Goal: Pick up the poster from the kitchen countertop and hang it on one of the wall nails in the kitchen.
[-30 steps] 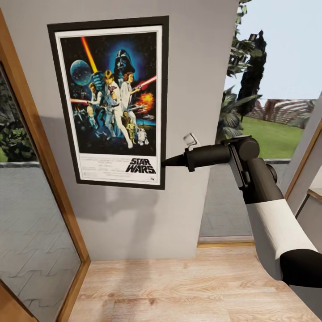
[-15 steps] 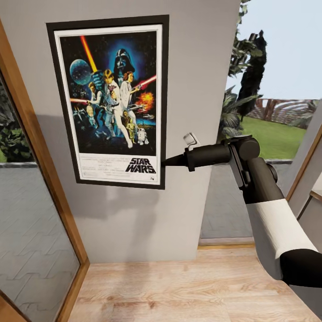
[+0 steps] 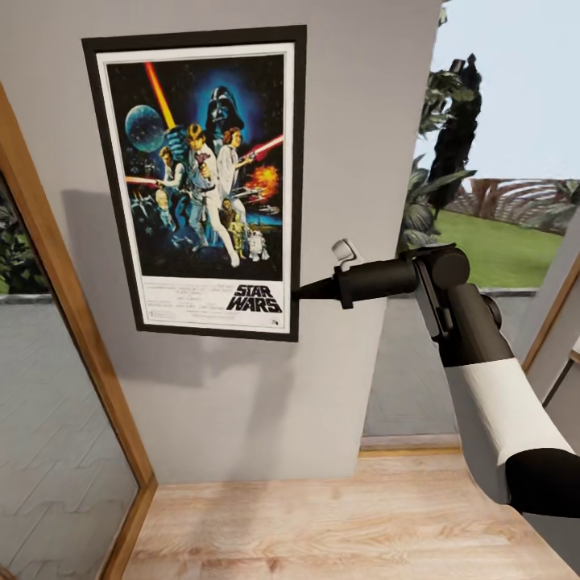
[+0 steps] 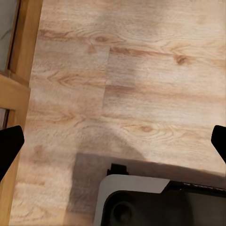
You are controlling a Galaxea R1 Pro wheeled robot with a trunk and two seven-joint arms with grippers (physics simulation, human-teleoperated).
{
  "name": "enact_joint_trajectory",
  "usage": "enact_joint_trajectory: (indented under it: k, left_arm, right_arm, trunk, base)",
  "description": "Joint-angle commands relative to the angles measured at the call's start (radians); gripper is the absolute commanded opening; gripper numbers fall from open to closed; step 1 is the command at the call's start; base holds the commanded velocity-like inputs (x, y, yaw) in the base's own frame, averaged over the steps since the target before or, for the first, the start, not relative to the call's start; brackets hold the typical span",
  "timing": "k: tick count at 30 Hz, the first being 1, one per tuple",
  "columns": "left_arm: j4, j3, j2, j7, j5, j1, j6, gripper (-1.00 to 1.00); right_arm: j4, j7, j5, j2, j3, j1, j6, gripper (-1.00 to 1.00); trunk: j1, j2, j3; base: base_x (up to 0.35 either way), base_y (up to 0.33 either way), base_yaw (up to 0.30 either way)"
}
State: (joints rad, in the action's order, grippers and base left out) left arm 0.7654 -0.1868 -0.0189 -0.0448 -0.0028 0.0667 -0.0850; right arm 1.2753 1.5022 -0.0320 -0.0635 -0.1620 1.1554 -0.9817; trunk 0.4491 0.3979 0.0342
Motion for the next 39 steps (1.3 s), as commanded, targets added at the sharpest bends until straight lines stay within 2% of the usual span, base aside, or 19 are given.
enact_joint_trajectory:
  k: [1, 14, 39]
  left_arm:
    - [0.003, -0.002, 0.000, -0.005, 0.000, 0.000, -0.007, 1.00]
    - [0.003, -0.003, -0.001, -0.004, 0.000, 0.000, -0.007, 1.00]
    - [0.003, -0.003, -0.001, -0.005, 0.000, 0.001, -0.007, 1.00]
  right_arm:
    - [0.000, 0.010, -0.003, -0.001, -0.001, 0.001, -0.014, -1.00]
    - [0.000, 0.015, -0.002, -0.015, -0.001, 0.001, -0.014, -1.00]
    - [0.000, 0.015, -0.002, -0.016, 0.001, 0.001, -0.014, -1.00]
  trunk:
    - [0.001, 0.002, 0.002]
    - [0.001, 0.002, 0.002]
    - [0.001, 0.002, 0.002]
  base:
    - [0.190, 0.000, 0.000]
    - [0.314, 0.000, 0.000]
    - [0.332, 0.000, 0.000]
